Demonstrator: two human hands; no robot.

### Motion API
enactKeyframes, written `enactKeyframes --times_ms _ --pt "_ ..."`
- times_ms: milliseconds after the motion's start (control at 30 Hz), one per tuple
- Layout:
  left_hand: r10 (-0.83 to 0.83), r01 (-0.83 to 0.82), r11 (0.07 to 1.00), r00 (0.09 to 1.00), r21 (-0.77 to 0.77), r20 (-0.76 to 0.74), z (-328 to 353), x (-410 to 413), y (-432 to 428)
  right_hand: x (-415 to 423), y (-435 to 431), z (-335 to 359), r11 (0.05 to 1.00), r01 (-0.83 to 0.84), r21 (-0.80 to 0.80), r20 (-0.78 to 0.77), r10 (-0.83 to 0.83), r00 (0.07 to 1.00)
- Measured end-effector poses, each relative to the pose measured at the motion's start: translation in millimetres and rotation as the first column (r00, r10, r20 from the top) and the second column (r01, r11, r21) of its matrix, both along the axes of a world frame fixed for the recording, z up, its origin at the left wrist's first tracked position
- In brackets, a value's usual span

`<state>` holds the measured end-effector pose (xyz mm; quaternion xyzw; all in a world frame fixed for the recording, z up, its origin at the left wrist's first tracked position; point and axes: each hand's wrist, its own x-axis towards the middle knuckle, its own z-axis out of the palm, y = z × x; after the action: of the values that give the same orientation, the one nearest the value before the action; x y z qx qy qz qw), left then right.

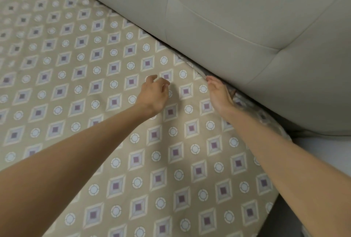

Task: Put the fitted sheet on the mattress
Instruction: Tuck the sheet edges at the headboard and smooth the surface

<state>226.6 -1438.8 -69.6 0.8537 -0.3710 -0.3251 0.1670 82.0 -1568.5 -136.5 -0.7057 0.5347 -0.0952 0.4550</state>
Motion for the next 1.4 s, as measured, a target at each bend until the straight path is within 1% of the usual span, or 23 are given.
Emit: enactKeyframes --times_ms 33,100,167,233,300,467,567,633,667,733,800,900,967,1033,1133,1233,1300,1367,1400 --pt "-0.005 0.005 1.0 1.0 -0.001 0.003 -0.2 -0.2 -0.8 0.3 -1.5 0.7 0.999 -0.031 -0.033 -0.059 0.029 0.998" --pt "-0.025 0.025 1.0 1.0 -0.002 0.016 -1.4 -0.1 -3.8 1.7 -3.8 4.0 0.985 -0.149 -0.083 -0.253 0.123 0.96" --pt "-0.069 0.069 0.998 0.997 0.003 0.031 -3.8 0.3 -7.4 7.3 -5.8 5.9 0.967 -0.247 -0.054 -0.392 0.207 0.896" --pt "-0.119 0.118 0.993 0.992 0.022 0.046 -6.3 1.4 -11.3 15.8 -8.3 11.4 0.965 -0.261 0.007 -0.449 0.236 0.861" --pt "-0.16 0.157 0.986 0.985 0.05 0.057 -10.7 1.5 -17.0 21.0 -14.0 16.8 0.974 -0.217 0.07 -0.463 0.225 0.857" --pt "-0.255 0.241 0.959 0.963 0.149 0.089 -21.6 1.2 -27.0 23.2 -26.9 22.4 0.965 -0.185 0.187 -0.419 0.249 0.873" --pt "-0.281 0.26 0.938 0.958 0.23 0.064 -32.9 -9.3 -32.1 20.1 -30.0 11.7 0.975 -0.127 0.18 -0.392 0.189 0.9" --pt "-0.29 0.258 0.935 0.951 0.244 0.104 -40.0 -16.3 -30.6 8.3 -22.3 0.5 0.98 -0.174 0.095 -0.414 0.198 0.888" --pt "-0.311 0.277 0.932 0.942 0.235 0.123 -43.2 -24.6 -30.7 -5.8 -17.1 -4.7 0.979 -0.203 0.007 -0.446 0.185 0.876" --pt "-0.349 0.312 0.922 0.926 0.23 0.141 -45.2 -32.4 -27.2 -25.6 -3.6 -13.2 0.953 -0.224 -0.202 -0.487 0.101 0.868" --pt "-0.387 0.347 0.907 0.911 0.238 0.143 -44.9 -48.8 -29.6 -51.0 3.7 -17.7 0.917 -0.207 -0.341 -0.511 0.004 0.86" --pt "-0.426 0.387 0.892 0.892 0.235 0.149 -46.3 -80.6 -36.2 -91.4 9.4 -20.3 0.88 -0.18 -0.439 -0.537 -0.096 0.838" --pt "-0.439 0.404 0.886 0.888 0.228 0.133 -48.2 -98.6 -38.6 -114.0 14.4 -22.0 0.882 -0.133 -0.452 -0.562 -0.166 0.81" --pt "-0.475 0.441 0.869 0.872 0.226 0.123 -48.3 -119.6 -40.9 -135.1 19.7 -21.8 0.886 -0.084 -0.455 -0.576 -0.221 0.787" --pt "-0.518 0.484 0.843 0.848 0.232 0.111 -45.6 -150.5 -45.5 -162.7 22.8 -18.0 0.905 -0.04 -0.423 -0.596 -0.244 0.765" --pt "-0.498 0.477 0.856 0.864 0.199 0.075 -43.4 -174.1 -48.0 -182.7 23.0 -17.3 0.923 0.078 -0.378 -0.567 -0.297 0.769" --pt "-0.471 0.457 0.874 0.88 0.163 0.059 -40.1 -180.9 -47.3 -188.2 21.4 -13.7 0.939 0.128 -0.319 -0.541 -0.292 0.789" --pt "-0.464 0.454 0.88 0.884 0.137 0.055 -31.8 -184.4 -44.0 -190.5 18.2 -5.9 0.964 0.155 -0.214 -0.541 -0.25 0.803" --pt "-0.451 0.446 0.888 0.892 0.116 0.027 -26.2 -183.1 -43.4 -189.6 15.0 -0.8 0.976 0.167 -0.143 -0.549 -0.219 0.807"
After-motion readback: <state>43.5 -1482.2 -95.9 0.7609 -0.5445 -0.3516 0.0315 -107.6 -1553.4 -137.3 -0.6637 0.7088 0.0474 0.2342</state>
